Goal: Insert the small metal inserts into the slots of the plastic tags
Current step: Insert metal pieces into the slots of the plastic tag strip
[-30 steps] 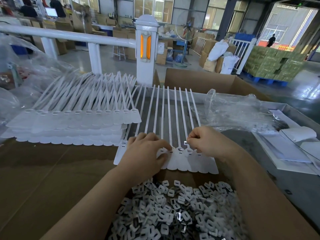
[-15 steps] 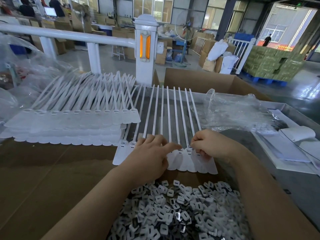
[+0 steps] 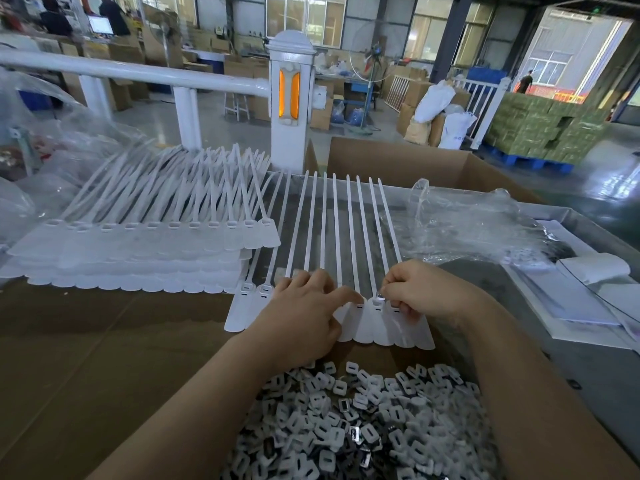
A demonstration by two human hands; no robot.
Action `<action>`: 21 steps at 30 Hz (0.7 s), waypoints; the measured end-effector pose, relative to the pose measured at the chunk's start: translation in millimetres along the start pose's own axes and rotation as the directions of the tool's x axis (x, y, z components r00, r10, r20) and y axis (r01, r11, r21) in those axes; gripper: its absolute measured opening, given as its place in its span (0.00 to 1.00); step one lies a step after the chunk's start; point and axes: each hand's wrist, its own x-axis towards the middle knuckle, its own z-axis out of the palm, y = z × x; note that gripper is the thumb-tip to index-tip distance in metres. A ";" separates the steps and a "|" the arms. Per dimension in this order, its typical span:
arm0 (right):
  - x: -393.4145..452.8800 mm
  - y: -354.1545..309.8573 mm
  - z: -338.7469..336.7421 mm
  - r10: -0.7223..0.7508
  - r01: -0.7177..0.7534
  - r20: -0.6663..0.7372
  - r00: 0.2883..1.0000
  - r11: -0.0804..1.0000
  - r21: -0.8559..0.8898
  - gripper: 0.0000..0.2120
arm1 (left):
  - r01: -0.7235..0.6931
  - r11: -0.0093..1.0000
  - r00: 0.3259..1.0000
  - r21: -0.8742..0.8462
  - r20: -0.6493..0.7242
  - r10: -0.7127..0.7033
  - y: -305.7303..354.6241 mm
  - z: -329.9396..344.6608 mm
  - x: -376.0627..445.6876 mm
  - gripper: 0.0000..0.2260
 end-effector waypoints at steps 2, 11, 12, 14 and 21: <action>-0.3 0.3 0.6 -0.001 0.001 -0.004 1.000 1.000 -0.016 0.07 | 0.005 0.999 1.000 -0.036 -0.003 -0.005 -1.0 -0.2 -0.6 0.21; -1.0 0.1 3.0 -0.036 0.036 -0.001 0.999 0.996 -0.077 0.07 | 0.026 0.992 0.999 -0.126 -0.020 -0.029 -5.0 -0.1 0.1 0.21; -1.1 0.1 3.3 -0.042 0.041 -0.002 0.999 0.995 -0.093 0.07 | 0.025 0.992 0.999 -0.123 -0.020 -0.027 -5.1 0.1 -0.3 0.21; -1.2 -0.1 3.6 -0.047 0.047 -0.001 0.999 0.993 -0.109 0.07 | 0.023 0.993 0.999 -0.120 -0.020 -0.025 -5.2 0.0 -0.4 0.21; 0.9 -3.2 5.0 -0.039 0.039 -0.003 0.999 0.988 -0.147 0.07 | 0.023 0.992 1.000 -0.127 -0.019 -0.025 -5.9 0.5 -0.2 0.21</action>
